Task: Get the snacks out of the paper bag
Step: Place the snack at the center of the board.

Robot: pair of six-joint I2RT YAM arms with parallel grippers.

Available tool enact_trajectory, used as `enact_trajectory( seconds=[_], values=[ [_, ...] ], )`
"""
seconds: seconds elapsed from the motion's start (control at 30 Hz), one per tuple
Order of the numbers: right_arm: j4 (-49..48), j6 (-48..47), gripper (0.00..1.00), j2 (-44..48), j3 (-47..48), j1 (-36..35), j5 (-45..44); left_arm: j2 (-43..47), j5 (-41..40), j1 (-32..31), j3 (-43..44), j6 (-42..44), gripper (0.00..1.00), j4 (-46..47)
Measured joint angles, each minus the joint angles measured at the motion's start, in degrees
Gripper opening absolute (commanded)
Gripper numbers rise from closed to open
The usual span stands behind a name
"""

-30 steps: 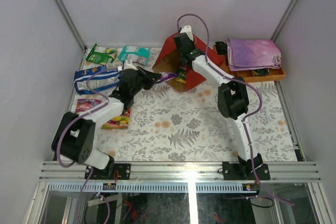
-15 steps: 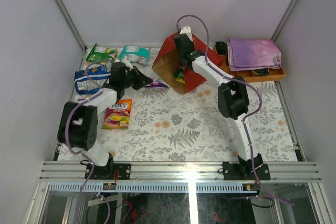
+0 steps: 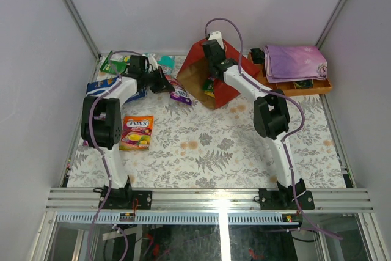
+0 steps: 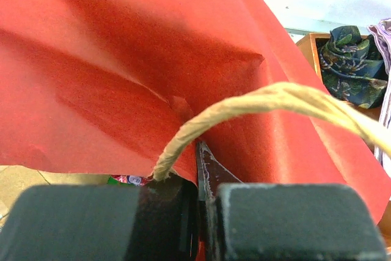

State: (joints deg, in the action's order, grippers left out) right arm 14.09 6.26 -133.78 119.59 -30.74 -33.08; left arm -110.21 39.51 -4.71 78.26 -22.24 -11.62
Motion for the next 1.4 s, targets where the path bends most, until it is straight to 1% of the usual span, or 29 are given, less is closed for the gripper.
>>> enact_trajectory(
  seconds=[0.13, 0.27, 0.43, 0.57, 0.6, 0.63, 0.67, 0.7, 0.73, 0.8, 0.83, 0.97, 1.07, 1.13, 1.2, 1.3, 1.4],
  values=[
    [0.02, -0.07, 0.00, 0.00, 0.00, 0.00, 0.39, -2.73, -3.69, 2.36, 2.34, 4.72, 0.00, -6.71],
    [0.04, -0.26, 0.00, 0.00, 0.00, 0.00, 0.85, -4.44, -7.89, 4.35, 2.47, 7.15, 0.00, -10.84],
    [0.22, -0.28, 0.00, 0.00, 0.00, 0.00, 1.18, -6.54, -17.11, 5.90, 4.61, 8.85, 0.00, -16.39],
    [0.26, -0.28, 0.00, 0.00, 0.00, 0.00, 1.29, -6.54, -23.52, 6.01, 6.75, 9.38, 0.00, -19.08],
    [0.26, -0.26, 0.00, 0.00, 0.00, 0.00, 1.29, -6.51, -24.96, 6.01, 7.37, 9.46, 0.01, -19.56],
    [0.26, -0.26, 0.00, 0.00, 0.00, 0.00, 1.31, -6.51, -25.79, 6.01, 7.69, 9.49, 0.06, -19.78],
    [0.28, -0.26, 0.00, 0.00, 0.00, 0.00, 1.31, -6.49, -26.64, 6.01, 8.09, 9.49, 0.17, -20.13],
    [0.28, -0.28, 0.00, 0.00, 0.00, 0.00, 1.31, -6.43, -27.21, 5.99, 8.22, 9.51, 0.32, -20.20],
    [0.28, -0.28, 0.00, 0.00, 0.00, 0.00, 1.33, -6.36, -27.69, 5.97, 8.22, 9.55, 0.44, -20.26],
    [0.31, -0.28, 0.00, 0.00, 0.00, 0.00, 1.33, -6.05, -29.57, 5.99, 8.20, 9.35, 0.89, -20.55],
    [0.33, -0.26, 0.00, 0.00, 0.00, 0.00, 1.33, -5.86, -30.25, 5.99, 8.15, 9.73, 0.99, -20.57],
    [0.42, -0.28, 0.00, 0.00, 0.00, 0.00, 1.38, -3.19, -33.24, 5.84, 6.88, 8.41, 0.99, -20.50],
    [0.52, -0.28, 0.00, 0.00, 0.00, 0.00, 1.77, 1.22, -35.65, 4.61, 5.42, 7.63, 1.00, -20.26],
    [0.63, -0.48, 0.00, 0.13, -0.09, 0.00, 2.38, 4.90, -37.62, 2.36, 4.74, 7.17, 1.00, -20.00],
    [0.61, -1.14, 0.00, 0.98, -1.29, 0.00, 3.37, 8.98, -39.58, -1.31, 4.42, 6.64, 0.99, -19.04],
    [0.57, -3.15, 0.00, 3.41, -4.07, 0.00, 6.21, 14.58, -39.98, -6.03, 4.07, 6.43, 1.00, -15.91],
    [-0.04, -7.52, 0.00, 6.67, -8.50, 0.02, 11.72, 18.84, -39.08, -7.30, 3.37, 6.80, 1.00, -11.76]
  ],
)
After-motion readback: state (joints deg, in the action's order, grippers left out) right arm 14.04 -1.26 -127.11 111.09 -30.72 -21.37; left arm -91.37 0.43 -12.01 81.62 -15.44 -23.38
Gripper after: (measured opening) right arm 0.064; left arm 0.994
